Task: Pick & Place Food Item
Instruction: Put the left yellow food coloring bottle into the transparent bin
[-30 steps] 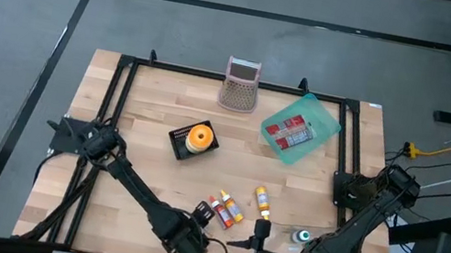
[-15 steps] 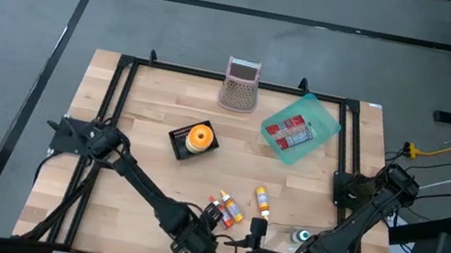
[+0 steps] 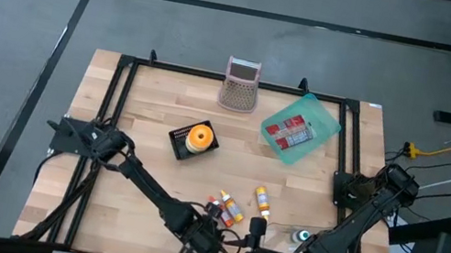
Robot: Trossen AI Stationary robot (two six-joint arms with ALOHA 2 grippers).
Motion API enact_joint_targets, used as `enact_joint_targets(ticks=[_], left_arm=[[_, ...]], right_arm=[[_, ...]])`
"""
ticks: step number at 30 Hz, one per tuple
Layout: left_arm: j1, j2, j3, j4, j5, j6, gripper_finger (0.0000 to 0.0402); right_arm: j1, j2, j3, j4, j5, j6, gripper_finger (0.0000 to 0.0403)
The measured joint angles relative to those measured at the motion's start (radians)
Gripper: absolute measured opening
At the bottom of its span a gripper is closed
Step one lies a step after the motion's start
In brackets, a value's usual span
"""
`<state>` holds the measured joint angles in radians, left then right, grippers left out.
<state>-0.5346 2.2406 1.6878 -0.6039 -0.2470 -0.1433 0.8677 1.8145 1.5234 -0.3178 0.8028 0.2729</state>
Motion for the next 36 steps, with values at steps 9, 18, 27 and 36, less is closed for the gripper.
enact_joint_targets(ticks=[9, 18, 27, 36], left_arm=[[-0.031, -0.043, 0.000, 0.005, -0.072, -0.150, 0.0132], [-0.118, -0.242, -0.089, -0.014, -0.482, -0.351, 0.0132], [-0.301, -0.492, -0.574, 0.154, -0.785, -0.888, 0.0132], [-0.447, -0.500, -0.880, 1.048, -1.323, -0.605, 0.0132]], right_arm=[[0.000, 0.000, 0.000, -0.001, -0.003, -0.015, 0.0168], [0.008, 0.000, 0.001, -0.005, 0.023, -0.080, 0.0168], [0.029, 0.001, 0.001, 0.003, 0.027, -0.102, 0.0168], [0.024, 0.001, 0.001, 0.089, 0.133, -0.161, 0.0168]])
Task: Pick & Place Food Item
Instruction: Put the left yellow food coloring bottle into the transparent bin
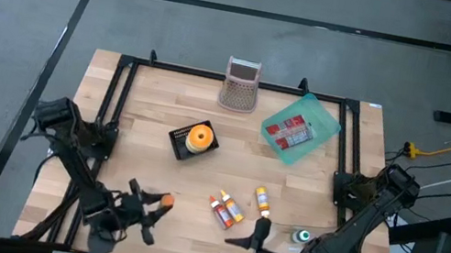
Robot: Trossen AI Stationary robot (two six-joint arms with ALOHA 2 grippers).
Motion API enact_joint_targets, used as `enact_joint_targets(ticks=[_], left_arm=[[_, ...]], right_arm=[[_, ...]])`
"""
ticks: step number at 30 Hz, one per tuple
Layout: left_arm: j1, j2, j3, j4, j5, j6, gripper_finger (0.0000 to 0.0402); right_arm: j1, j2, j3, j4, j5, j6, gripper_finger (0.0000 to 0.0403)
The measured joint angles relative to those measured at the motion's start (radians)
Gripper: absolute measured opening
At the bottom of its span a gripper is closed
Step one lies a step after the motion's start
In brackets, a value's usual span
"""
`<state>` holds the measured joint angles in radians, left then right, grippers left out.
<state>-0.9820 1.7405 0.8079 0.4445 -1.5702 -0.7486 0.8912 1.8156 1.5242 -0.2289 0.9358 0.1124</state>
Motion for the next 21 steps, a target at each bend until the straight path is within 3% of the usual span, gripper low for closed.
enact_joint_targets(ticks=[3, 6, 14, 21], left_arm=[[0.025, 0.000, 0.044, 0.085, -0.002, 0.149, 0.0132], [0.050, 0.000, 0.116, 0.083, 0.025, 0.321, 0.0132], [0.100, -0.010, 0.312, 0.135, 0.323, 0.856, 0.0131], [0.131, -0.010, 0.478, 0.160, 0.501, 1.215, 0.0131]], right_arm=[[-0.001, 0.000, 0.000, 0.080, 0.110, -0.054, 0.0168], [-0.001, 0.000, 0.000, 0.122, 0.148, -0.095, 0.0168], [0.000, 0.000, 0.000, 0.128, 0.149, -0.106, 0.0168], [0.002, 0.000, 0.000, 0.129, 0.149, -0.123, 0.0168]])
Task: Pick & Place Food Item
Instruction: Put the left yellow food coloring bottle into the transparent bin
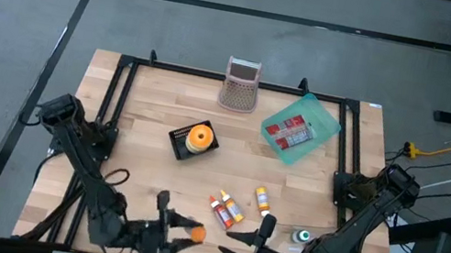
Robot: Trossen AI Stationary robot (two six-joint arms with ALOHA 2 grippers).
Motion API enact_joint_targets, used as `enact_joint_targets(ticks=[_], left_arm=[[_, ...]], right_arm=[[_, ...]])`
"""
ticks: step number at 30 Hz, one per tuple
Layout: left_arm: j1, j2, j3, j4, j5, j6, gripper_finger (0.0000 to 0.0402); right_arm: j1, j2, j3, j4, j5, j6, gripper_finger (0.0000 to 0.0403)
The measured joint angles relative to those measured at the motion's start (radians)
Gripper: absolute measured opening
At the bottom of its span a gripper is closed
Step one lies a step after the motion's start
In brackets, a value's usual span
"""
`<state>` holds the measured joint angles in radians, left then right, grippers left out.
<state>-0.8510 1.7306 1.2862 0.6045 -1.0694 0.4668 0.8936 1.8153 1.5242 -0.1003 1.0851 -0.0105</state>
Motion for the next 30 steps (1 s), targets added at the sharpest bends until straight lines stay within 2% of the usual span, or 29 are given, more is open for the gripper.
enact_joint_targets(ticks=[2, 5, 8, 14, 18, 24, 30], left_arm=[[0.010, 0.000, 0.033, 0.058, 0.121, 0.107, 0.0131], [0.025, 0.000, 0.072, 0.137, 0.357, 0.249, 0.0131], [0.040, 0.000, 0.113, 0.133, 0.533, 0.322, 0.0131], [0.087, 0.000, 0.134, 0.124, 0.869, 0.302, 0.0131], [0.113, 0.000, 0.134, 0.122, 0.912, 0.267, 0.0131], [0.150, 0.002, 0.134, 0.181, 1.169, 0.253, 0.0130], [0.186, 0.006, 0.134, 0.188, 1.237, 0.229, 0.0130]], right_arm=[[0.000, 0.000, 0.000, 0.002, 0.000, -0.005, 0.0168], [-0.001, 0.000, 0.000, 0.009, 0.000, -0.027, 0.0168], [-0.002, 0.000, -0.001, 0.060, -0.007, -0.086, 0.0168], [0.004, -0.001, -0.001, 0.321, -0.209, -0.322, 0.0168], [0.006, -0.002, -0.001, 0.370, -0.240, -0.398, 0.0168], [0.008, -0.002, -0.001, 0.370, -0.279, -0.394, 0.0168], [0.007, -0.001, -0.001, 0.370, -0.293, -0.393, 0.0168]])
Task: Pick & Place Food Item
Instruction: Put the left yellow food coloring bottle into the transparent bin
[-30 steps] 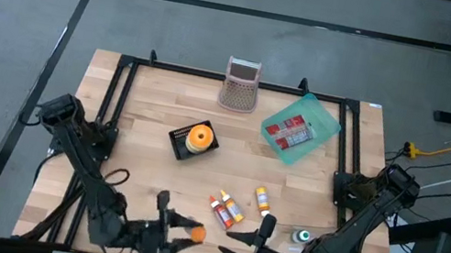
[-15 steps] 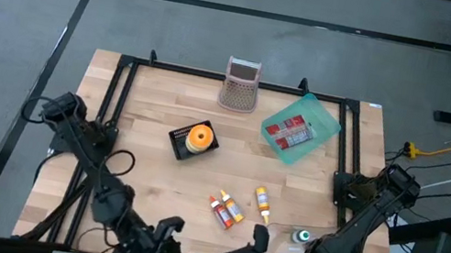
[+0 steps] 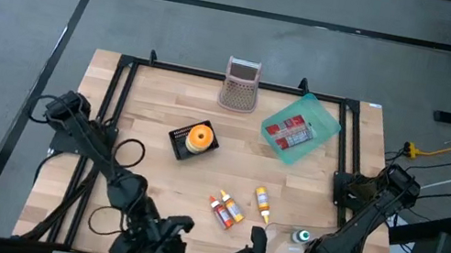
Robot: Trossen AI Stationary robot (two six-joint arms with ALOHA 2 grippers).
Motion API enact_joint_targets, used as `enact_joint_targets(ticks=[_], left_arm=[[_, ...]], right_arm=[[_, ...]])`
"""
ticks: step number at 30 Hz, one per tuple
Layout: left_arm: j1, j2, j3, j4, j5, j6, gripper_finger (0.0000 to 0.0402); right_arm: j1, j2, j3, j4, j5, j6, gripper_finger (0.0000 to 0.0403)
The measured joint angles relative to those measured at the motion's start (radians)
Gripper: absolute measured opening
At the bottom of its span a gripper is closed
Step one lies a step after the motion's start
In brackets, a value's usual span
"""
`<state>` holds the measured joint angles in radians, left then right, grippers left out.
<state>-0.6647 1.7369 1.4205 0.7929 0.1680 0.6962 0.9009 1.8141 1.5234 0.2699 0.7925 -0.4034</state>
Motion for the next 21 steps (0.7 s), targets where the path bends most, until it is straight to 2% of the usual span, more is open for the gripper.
enact_joint_targets(ticks=[12, 21], left_arm=[[0.074, 0.109, 0.000, 0.133, 0.120, -0.136, 0.0130], [0.091, 0.115, 0.000, 0.173, 0.158, -0.160, 0.0130]], right_arm=[[-0.002, 0.000, 0.000, -0.001, -0.035, 0.002, 0.0168], [-0.003, 0.000, 0.000, 0.000, -0.040, 0.002, 0.0168]])
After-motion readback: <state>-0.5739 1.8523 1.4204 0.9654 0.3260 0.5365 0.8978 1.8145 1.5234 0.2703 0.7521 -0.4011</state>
